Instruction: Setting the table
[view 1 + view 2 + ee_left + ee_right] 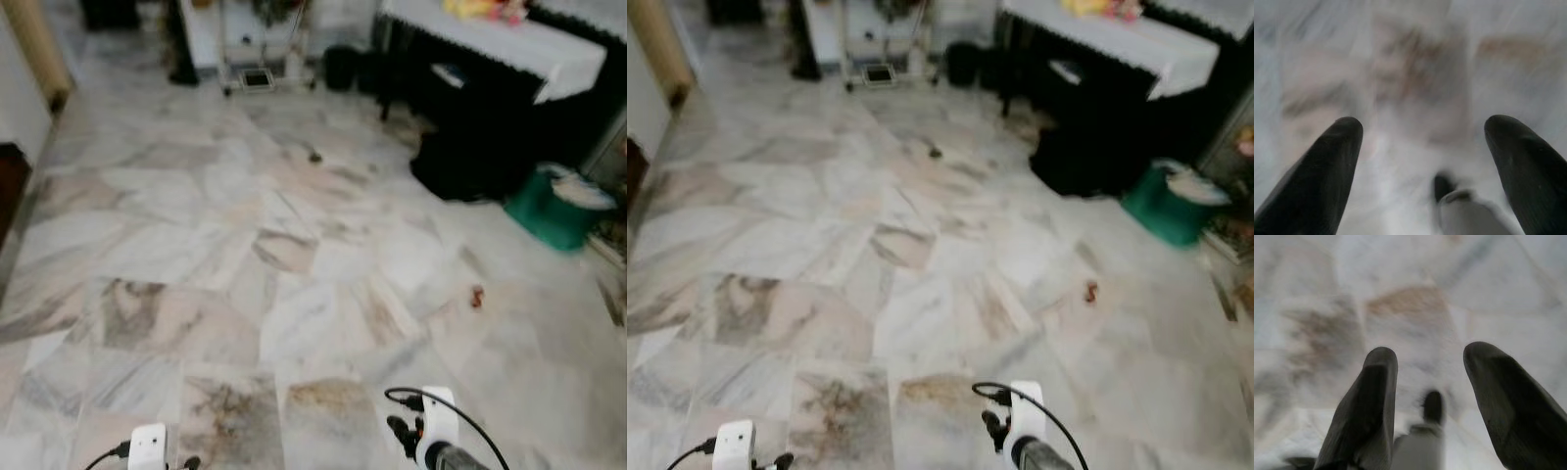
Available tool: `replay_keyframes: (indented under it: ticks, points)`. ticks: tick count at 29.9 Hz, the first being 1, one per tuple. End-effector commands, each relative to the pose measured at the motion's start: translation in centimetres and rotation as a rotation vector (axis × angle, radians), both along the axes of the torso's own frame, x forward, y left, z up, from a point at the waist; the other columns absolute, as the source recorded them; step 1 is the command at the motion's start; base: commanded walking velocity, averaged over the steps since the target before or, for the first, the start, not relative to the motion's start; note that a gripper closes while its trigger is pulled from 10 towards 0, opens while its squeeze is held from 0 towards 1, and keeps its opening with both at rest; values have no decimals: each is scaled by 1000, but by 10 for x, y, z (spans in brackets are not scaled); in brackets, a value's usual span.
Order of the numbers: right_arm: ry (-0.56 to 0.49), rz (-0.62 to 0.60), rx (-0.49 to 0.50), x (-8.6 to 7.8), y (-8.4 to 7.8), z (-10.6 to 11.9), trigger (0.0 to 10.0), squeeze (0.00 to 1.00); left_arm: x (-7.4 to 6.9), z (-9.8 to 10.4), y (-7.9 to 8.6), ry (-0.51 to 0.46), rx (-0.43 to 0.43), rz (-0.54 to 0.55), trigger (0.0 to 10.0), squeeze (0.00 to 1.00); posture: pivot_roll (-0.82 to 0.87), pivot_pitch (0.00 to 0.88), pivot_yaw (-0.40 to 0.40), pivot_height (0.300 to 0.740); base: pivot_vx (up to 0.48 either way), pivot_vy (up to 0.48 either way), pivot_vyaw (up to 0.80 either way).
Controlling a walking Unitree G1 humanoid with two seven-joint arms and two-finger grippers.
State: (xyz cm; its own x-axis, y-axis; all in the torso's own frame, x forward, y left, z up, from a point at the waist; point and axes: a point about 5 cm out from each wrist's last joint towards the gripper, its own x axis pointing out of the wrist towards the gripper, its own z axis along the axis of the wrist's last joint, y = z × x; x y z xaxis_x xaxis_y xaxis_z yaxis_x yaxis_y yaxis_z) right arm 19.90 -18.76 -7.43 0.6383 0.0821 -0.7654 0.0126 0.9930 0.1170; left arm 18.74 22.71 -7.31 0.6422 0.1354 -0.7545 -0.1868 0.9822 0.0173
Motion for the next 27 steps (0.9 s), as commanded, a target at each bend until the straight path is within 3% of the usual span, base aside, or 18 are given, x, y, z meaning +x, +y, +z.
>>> replay_keyframes:
  ticks: [1, 7, 20, 27]
  points:
    - [-28, 4, 0, 8, 3, 4, 10000, 0, -10, -4, 3, 22, 4, 5, 10000, 0, -4, 0, 14, 740, 0, 0, -613]
    - [-30, 1, -8, 9, -1, 5, 10000, 0, -10, -5, 0, 26, 1, -3, 10000, 0, -7, 0, 15, 740, 0, 0, -617]
    - [-46, -17, -54, 11, -24, 11, 10000, 0, -5, -7, -23, 25, -27, -61, 10000, 0, -45, 0, 13, 740, 0, 0, -616]
    - [1, -59, -83, -4, -41, 6, 10000, 0, 0, -5, -25, 13, -29, -93, 10000, 0, -31, 0, 29, 740, 0, 0, -615]
